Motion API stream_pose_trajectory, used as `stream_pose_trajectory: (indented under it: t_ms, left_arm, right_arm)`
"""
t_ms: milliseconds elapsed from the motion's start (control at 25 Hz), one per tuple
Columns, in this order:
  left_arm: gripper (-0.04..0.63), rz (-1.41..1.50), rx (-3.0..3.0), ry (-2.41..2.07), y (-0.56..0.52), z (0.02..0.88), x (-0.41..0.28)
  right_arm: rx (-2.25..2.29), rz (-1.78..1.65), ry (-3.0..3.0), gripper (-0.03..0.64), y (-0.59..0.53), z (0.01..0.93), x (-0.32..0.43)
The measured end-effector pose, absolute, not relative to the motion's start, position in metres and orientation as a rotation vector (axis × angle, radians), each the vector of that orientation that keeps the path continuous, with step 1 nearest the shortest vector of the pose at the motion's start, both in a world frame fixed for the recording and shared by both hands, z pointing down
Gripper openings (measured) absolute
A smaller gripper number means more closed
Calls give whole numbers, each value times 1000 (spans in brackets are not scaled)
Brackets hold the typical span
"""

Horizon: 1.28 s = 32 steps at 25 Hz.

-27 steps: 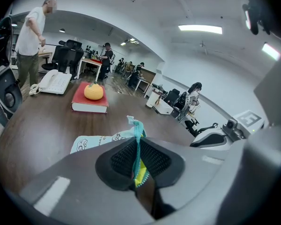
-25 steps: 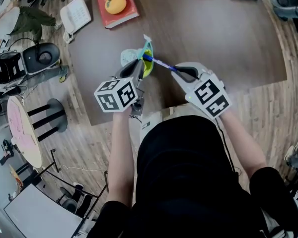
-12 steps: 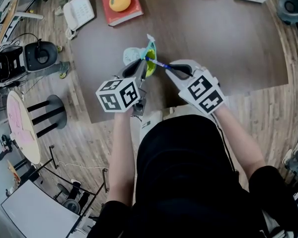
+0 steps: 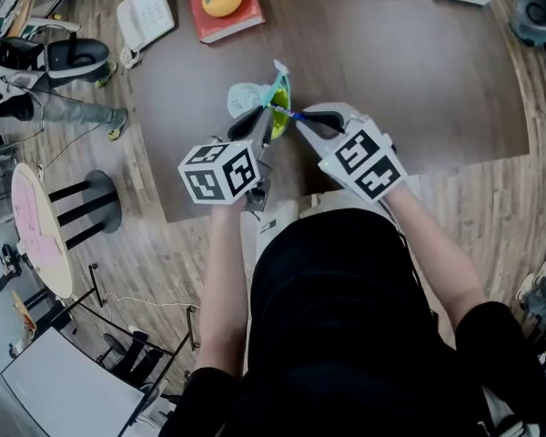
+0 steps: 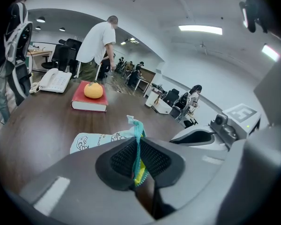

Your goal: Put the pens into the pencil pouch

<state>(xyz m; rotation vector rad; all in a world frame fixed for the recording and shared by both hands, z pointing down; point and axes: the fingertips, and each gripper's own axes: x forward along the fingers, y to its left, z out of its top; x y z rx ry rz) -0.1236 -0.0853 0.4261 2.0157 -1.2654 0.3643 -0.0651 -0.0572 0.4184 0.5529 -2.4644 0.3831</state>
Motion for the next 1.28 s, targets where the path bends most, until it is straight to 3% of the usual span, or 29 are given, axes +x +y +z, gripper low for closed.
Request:
stream_pose_trajectory:
  t_ms: [1280]
  left_arm:
    - [23,362,2025,-1230,-84,426,-126]
  right_arm:
    - [542,387,-2477,41,-74,430,-101]
